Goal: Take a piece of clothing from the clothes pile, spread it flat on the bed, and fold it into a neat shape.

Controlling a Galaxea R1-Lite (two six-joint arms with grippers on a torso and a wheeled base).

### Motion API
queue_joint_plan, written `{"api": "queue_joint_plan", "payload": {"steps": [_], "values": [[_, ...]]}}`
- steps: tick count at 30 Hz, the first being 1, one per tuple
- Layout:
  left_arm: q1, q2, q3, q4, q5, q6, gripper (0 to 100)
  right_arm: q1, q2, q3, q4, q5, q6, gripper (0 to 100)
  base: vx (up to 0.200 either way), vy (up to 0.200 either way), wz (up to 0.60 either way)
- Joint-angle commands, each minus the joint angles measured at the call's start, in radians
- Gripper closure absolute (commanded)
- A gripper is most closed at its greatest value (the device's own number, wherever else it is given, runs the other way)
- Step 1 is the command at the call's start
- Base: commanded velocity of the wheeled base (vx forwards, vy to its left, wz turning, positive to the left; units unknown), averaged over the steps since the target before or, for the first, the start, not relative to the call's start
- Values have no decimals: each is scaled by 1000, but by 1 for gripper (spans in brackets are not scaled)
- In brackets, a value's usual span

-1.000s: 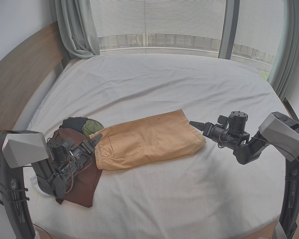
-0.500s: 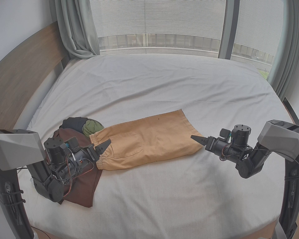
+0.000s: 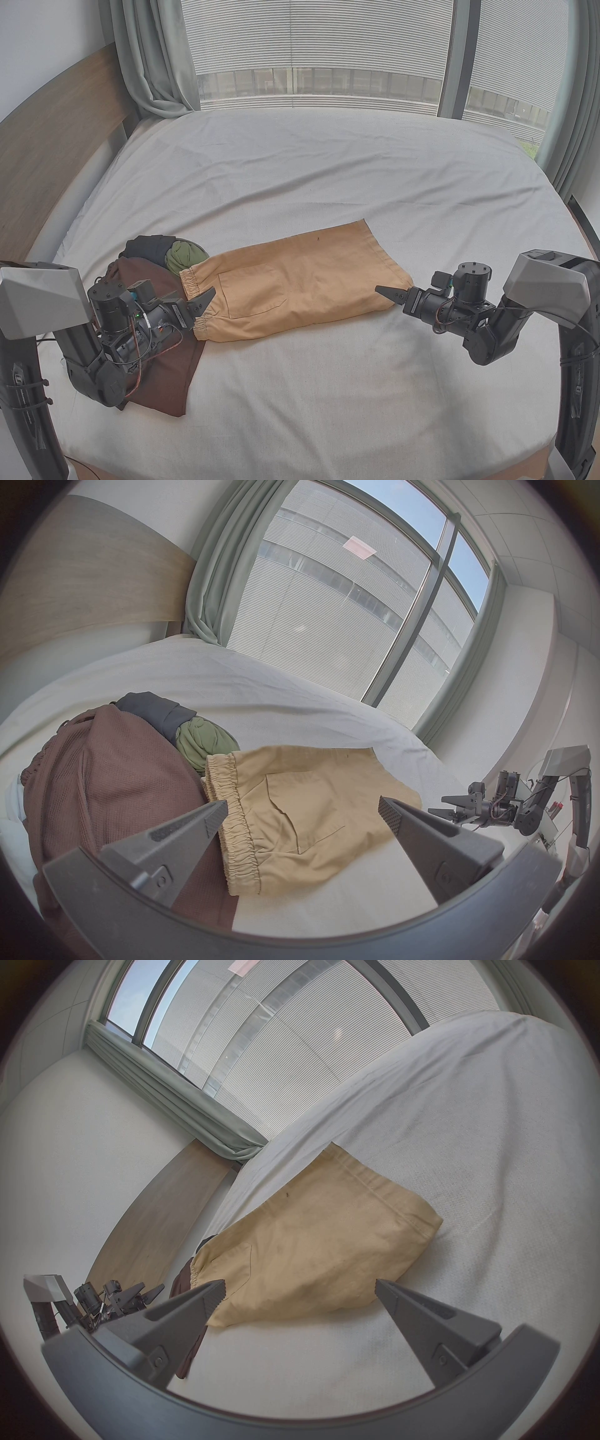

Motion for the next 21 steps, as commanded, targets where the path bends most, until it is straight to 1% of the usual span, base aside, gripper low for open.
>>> {"api": "queue_joint_plan", "payload": {"steps": [1, 12, 17, 19, 21], "values": [[1, 16, -1, -1, 1, 2, 0, -5, 58, -35, 0, -3, 17, 0, 0, 0, 0], [2, 16, -2, -1, 0, 2, 0, -5, 110, -72, 1, -5, 34, 0, 0, 0, 0], [4, 18, -4, -1, 0, 1, 0, 2, 139, -108, 0, -6, 58, 0, 0, 0, 0], [4, 21, -4, -1, 0, 1, 0, 12, 161, -130, -2, -24, 86, 0, 0, 0, 0], [4, 21, -4, -1, 0, 1, 0, 28, 175, -139, -2, -28, 90, 0, 0, 0, 0]]}}
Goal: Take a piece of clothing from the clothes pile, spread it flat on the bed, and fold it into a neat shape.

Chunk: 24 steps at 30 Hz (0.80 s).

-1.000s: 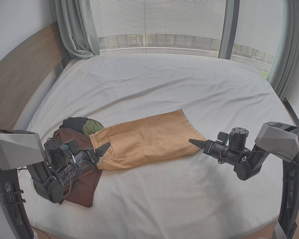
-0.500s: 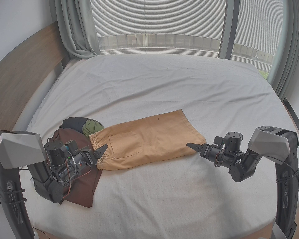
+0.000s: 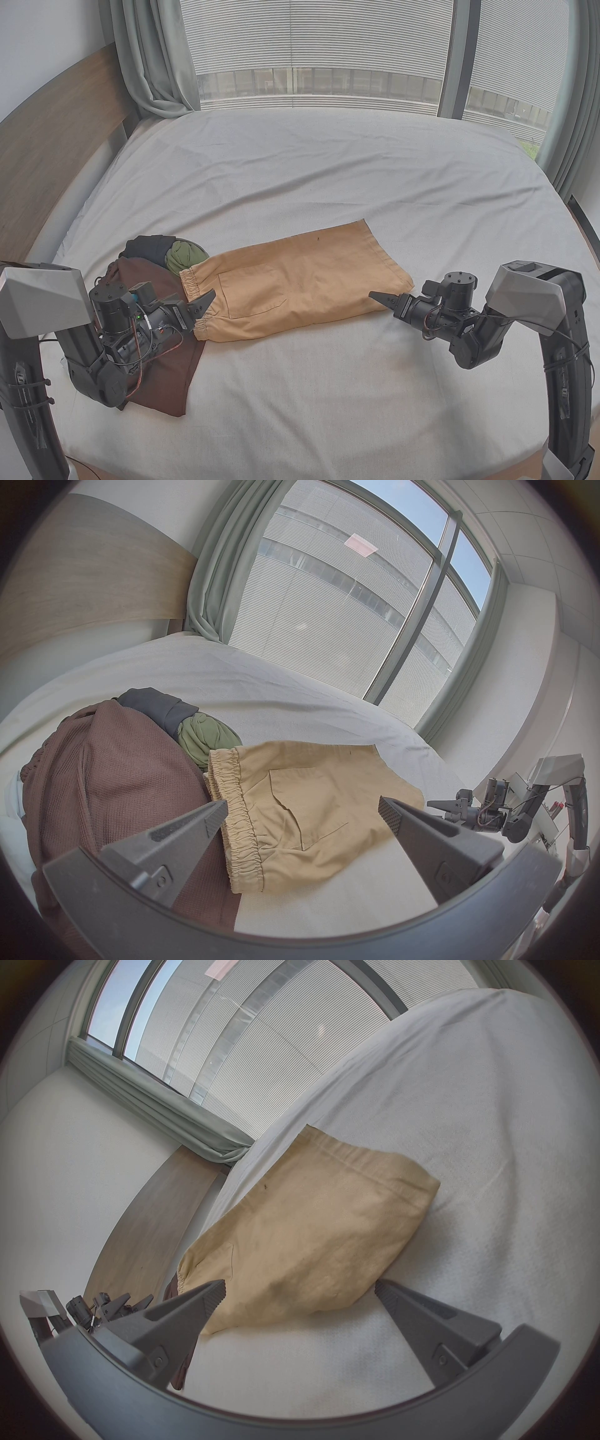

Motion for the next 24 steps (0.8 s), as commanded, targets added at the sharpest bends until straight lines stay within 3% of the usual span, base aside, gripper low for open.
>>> {"api": "queue_joint_plan", "payload": {"steps": [1, 8, 11, 24], "values": [[0, 4, 0, -1, 0, -1, 0, 27, 52, -30, -1, -6, 7, 0, 0, 0, 0], [-1, 6, 0, -1, -1, -4, 0, 53, 134, -136, -3, -88, 9, 0, 0, 0, 0], [-1, 6, 0, -1, -1, -5, 0, 66, 145, -152, -3, -92, 13, 0, 0, 0, 0], [-3, 14, 0, -1, -1, -7, 0, 120, 203, -265, -53, -138, 145, 0, 0, 0, 0]]}}
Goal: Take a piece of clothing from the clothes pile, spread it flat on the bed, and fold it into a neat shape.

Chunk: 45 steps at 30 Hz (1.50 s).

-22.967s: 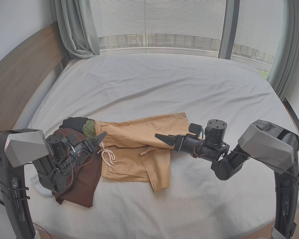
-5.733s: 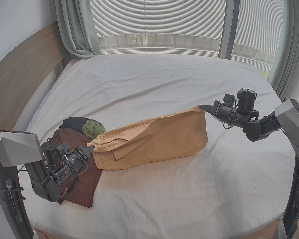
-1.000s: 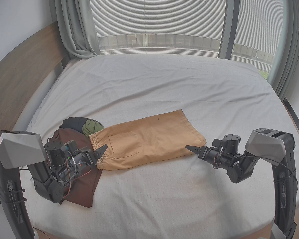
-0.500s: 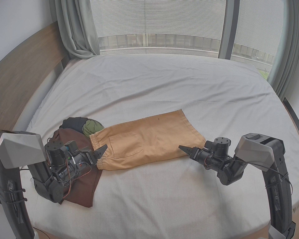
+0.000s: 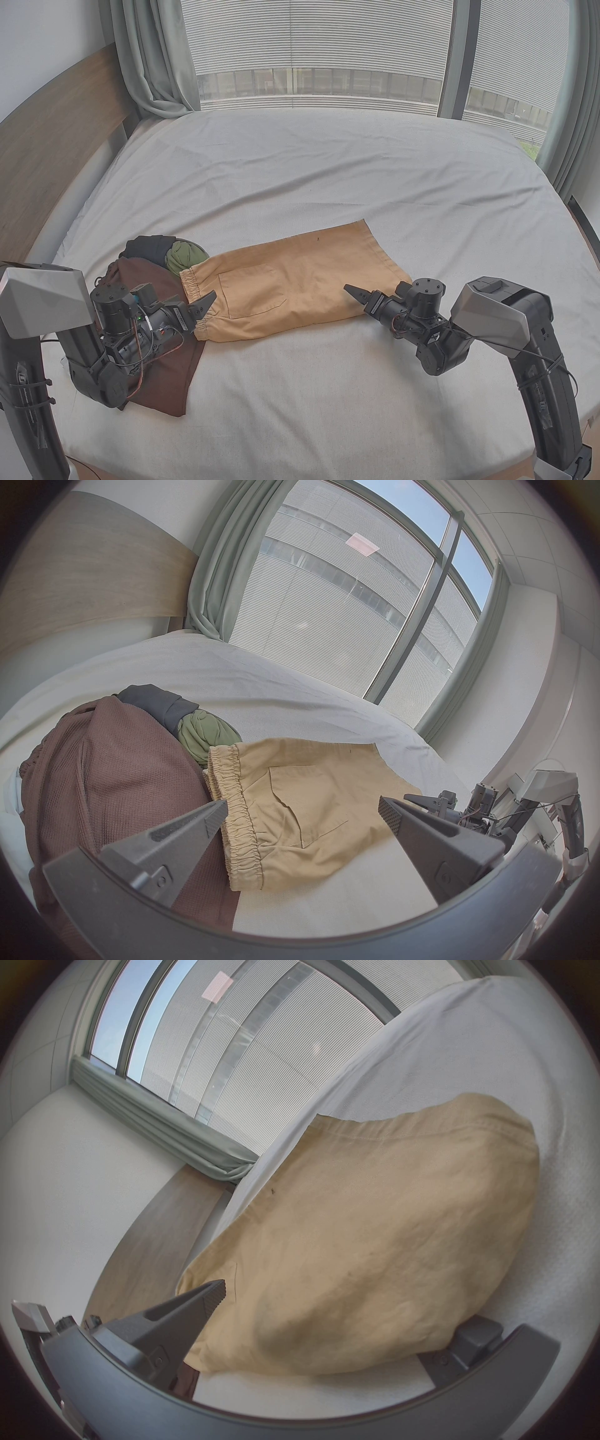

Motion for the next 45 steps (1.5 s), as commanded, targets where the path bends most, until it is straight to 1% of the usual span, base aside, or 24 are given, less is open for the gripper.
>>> {"api": "queue_joint_plan", "payload": {"steps": [1, 10, 11, 20, 27, 31, 37, 45], "values": [[-1, 9, 0, -1, 0, -1, 0, 22, 33, -27, -24, -8, 39, 0, 0, 0, 0], [0, 10, -3, -1, 0, -1, 0, 19, 47, -31, -35, -8, 50, 0, 0, 0, 0], [0, 10, -3, -1, 0, -1, 0, 19, 47, -31, -35, -8, 50, 100, 0, 0, 0], [-1, 15, -1, -1, 0, -1, 0, 18, 46, -24, -36, -9, 50, 100, 0, 0, 0], [-3, 19, -1, -1, -1, -1, 0, 19, -28, 79, -68, -11, 34, 100, 0, 0, 0], [0, 29, -3, -1, -1, -2, 0, 19, -71, 165, -72, -12, -20, 100, 0, 0, 0], [0, 32, -3, -1, -1, -2, 0, 13, -137, 311, -75, -14, -75, 100, 0, 0, 0], [2, 32, 0, -1, -1, -2, 0, 1, -220, 518, -76, -34, -127, 100, 0, 0, 0]]}}
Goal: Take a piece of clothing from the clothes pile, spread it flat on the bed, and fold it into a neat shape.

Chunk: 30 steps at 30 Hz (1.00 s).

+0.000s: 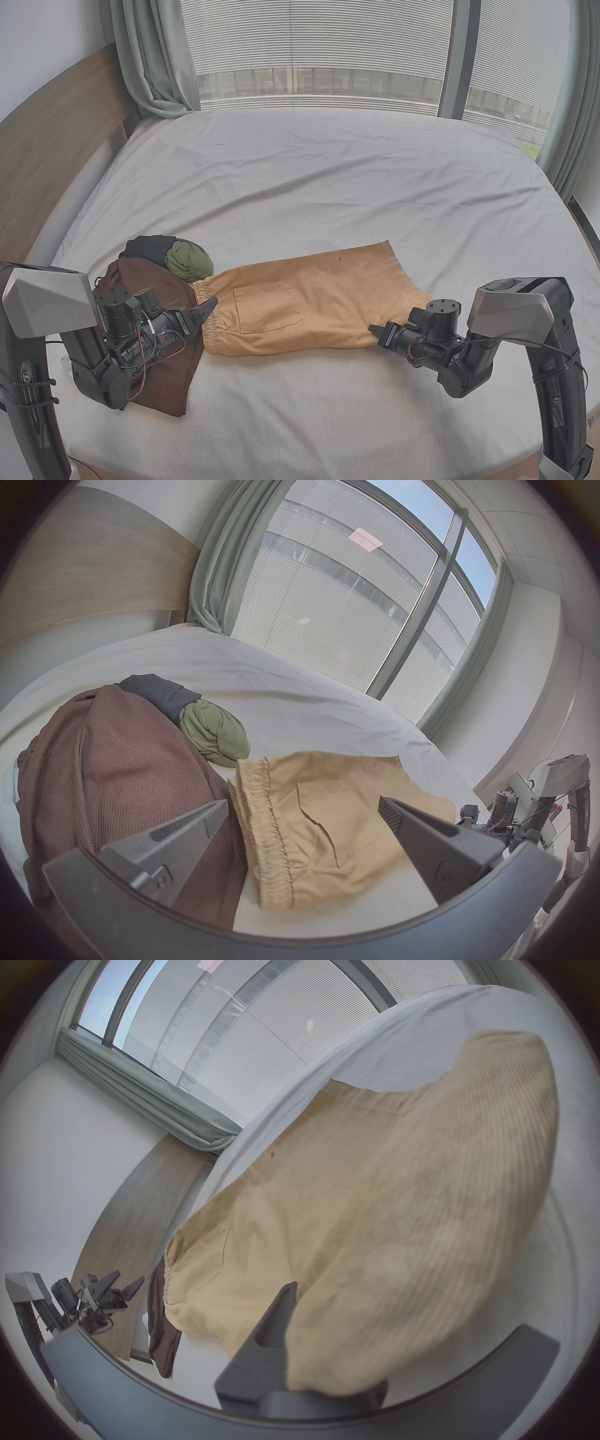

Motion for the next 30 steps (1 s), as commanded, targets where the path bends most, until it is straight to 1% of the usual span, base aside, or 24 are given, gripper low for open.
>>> {"api": "queue_joint_plan", "payload": {"steps": [1, 6, 10, 13, 14, 15, 17, 20, 22, 23, 27, 30], "values": [[1, 4, 3, 0, 0, -1, 0, -7, -94, 150, -10, -8, -34, 100, 0, 0, 0], [-1, 18, 6, 0, -3, -1, 0, -20, -124, 288, -81, -9, -41, 100, 0, 0, 0], [-5, 22, 12, 0, -6, -2, 0, -49, -117, 383, -136, -9, -83, 100, 0, 0, 0], [-10, 22, 12, 0, -6, -17, 0, -56, -110, 416, -170, -9, -90, 100, 0, 0, 0], [-18, 19, 12, 0, -8, -47, 0, -60, -108, 454, -211, -8, -92, 100, 0, 0, 0], [-18, 19, 12, 0, -8, -47, 0, -60, -108, 454, -211, -8, -92, 100, 0, 0, 0], [-28, 19, 6, 0, -8, -85, 0, -60, -107, 468, -216, -8, -89, 100, 0, 0, 0], [-41, 24, 10, 0, -11, -102, 0, -56, -107, 468, -216, -8, -89, 100, 0, 0, 0], [-50, 25, 17, -2, -12, -132, 0, -53, -107, 468, -216, -6, -89, 100, 0, 0, 0], [-55, 24, 18, -2, -14, -146, 0, -53, -105, 469, -216, -6, -89, 0, 0, 0, 0], [-59, 24, 21, 0, -15, -168, 0, -52, -101, 463, -216, -8, -89, 0, 0, 0, 0], [-68, 27, 30, 0, -14, -169, 0, -47, -101, 497, -216, -8, -93, 0, 0, 0, 0]]}}
